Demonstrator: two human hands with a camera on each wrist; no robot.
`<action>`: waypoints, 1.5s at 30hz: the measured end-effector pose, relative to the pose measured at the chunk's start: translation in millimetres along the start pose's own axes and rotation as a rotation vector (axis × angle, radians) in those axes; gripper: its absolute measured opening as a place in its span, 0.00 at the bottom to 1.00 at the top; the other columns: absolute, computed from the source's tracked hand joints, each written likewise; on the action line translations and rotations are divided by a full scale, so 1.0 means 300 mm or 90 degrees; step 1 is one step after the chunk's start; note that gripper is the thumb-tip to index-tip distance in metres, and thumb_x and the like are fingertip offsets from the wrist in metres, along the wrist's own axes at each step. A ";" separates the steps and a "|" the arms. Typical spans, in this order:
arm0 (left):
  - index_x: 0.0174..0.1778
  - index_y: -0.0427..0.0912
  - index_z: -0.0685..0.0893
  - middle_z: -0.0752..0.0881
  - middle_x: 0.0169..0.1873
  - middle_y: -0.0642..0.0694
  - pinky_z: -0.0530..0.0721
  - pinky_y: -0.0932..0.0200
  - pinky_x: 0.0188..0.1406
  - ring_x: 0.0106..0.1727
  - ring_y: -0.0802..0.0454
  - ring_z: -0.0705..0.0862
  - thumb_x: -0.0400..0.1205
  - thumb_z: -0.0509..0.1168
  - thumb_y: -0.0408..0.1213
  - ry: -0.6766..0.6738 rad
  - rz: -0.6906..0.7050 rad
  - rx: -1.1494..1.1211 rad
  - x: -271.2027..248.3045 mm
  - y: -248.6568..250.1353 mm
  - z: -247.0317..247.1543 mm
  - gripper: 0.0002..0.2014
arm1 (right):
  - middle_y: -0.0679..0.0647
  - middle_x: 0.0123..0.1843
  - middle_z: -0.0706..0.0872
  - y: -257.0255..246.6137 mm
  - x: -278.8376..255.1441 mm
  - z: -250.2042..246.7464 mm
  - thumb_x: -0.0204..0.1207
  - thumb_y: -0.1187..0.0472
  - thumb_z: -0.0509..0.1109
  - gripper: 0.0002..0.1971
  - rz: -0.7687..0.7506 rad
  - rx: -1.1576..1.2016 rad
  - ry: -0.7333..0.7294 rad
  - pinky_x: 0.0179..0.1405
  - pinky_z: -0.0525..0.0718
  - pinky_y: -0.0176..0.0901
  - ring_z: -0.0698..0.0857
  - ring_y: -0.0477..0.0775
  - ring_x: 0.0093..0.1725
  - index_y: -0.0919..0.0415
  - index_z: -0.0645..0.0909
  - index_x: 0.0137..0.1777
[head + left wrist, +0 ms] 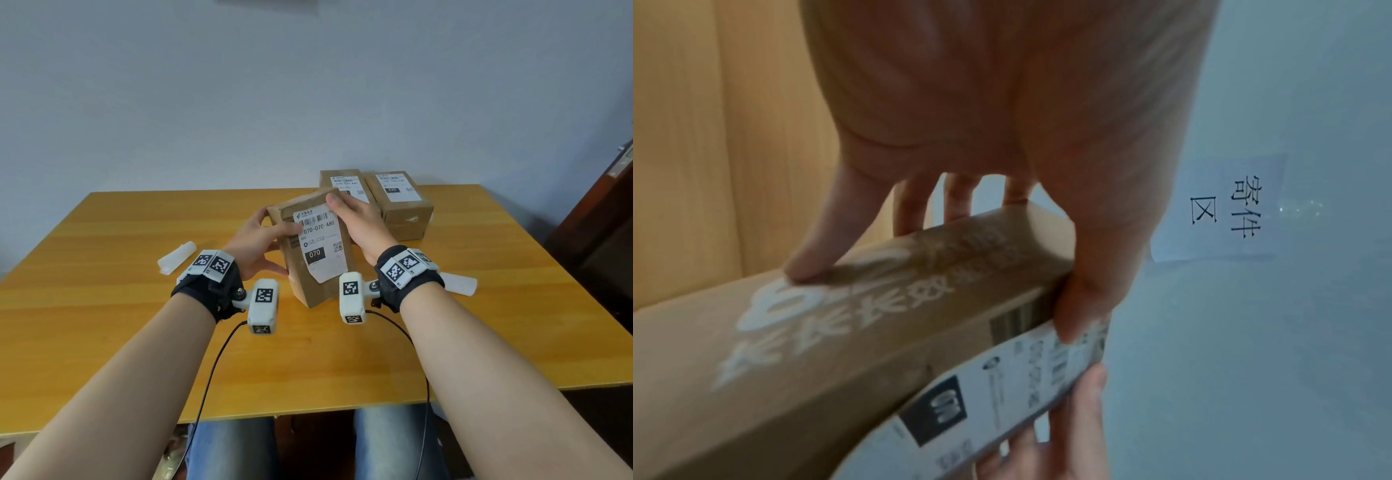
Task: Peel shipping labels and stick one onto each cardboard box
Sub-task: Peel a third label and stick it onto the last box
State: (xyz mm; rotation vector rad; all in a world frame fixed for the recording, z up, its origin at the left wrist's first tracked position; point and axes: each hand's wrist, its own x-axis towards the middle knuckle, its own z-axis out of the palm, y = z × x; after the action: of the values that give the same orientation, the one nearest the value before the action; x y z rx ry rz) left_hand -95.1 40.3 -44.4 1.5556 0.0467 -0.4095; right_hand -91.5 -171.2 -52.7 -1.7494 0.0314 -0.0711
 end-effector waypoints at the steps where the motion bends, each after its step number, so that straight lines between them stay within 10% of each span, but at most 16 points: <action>1: 0.73 0.47 0.76 0.89 0.62 0.37 0.89 0.21 0.45 0.62 0.35 0.89 0.77 0.79 0.33 0.012 0.002 0.003 0.002 -0.001 0.001 0.30 | 0.47 0.51 0.95 -0.002 -0.001 0.001 0.86 0.42 0.69 0.15 -0.008 -0.020 0.008 0.58 0.89 0.48 0.92 0.47 0.52 0.49 0.88 0.61; 9: 0.70 0.39 0.71 0.88 0.59 0.35 0.92 0.30 0.47 0.58 0.37 0.91 0.73 0.82 0.36 0.081 0.000 -0.026 -0.002 -0.001 0.032 0.34 | 0.42 0.46 0.84 -0.046 0.033 0.027 0.91 0.46 0.57 0.18 -0.023 -0.126 0.134 0.35 0.78 0.37 0.83 0.40 0.42 0.57 0.81 0.66; 16: 0.68 0.32 0.79 0.94 0.51 0.39 0.94 0.41 0.50 0.46 0.43 0.95 0.57 0.83 0.55 0.083 0.054 0.067 0.005 0.003 0.080 0.47 | 0.42 0.43 0.82 -0.040 0.030 0.082 0.91 0.39 0.46 0.20 0.037 -0.299 0.307 0.61 0.73 0.55 0.81 0.51 0.45 0.51 0.74 0.58; 22: 0.59 0.33 0.87 0.95 0.48 0.39 0.94 0.45 0.51 0.44 0.42 0.95 0.77 0.79 0.42 0.104 0.081 0.026 0.015 -0.008 0.100 0.20 | 0.49 0.65 0.85 -0.017 0.027 0.096 0.89 0.35 0.46 0.24 -0.050 -0.422 0.424 0.72 0.68 0.74 0.83 0.58 0.68 0.51 0.73 0.66; 39: 0.71 0.32 0.78 0.93 0.56 0.40 0.94 0.43 0.52 0.51 0.38 0.95 0.59 0.83 0.51 0.143 0.102 -0.104 0.031 -0.006 0.030 0.47 | 0.57 0.73 0.78 0.088 -0.006 0.065 0.87 0.32 0.51 0.29 -0.071 -0.555 0.359 0.56 0.80 0.64 0.77 0.64 0.69 0.54 0.68 0.74; 45: 0.76 0.37 0.74 0.89 0.64 0.40 0.92 0.45 0.56 0.53 0.43 0.94 0.58 0.85 0.55 0.126 0.065 -0.121 0.036 -0.015 0.026 0.52 | 0.55 0.60 0.83 0.064 0.028 0.019 0.84 0.29 0.51 0.31 0.186 -0.143 0.241 0.45 0.90 0.57 0.85 0.57 0.50 0.54 0.61 0.72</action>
State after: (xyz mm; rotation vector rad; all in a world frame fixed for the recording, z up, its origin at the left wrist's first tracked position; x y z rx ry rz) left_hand -88.2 30.5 -51.6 1.3996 0.1537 -0.1642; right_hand -82.5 -169.6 -72.4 -1.9140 0.5892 -0.1900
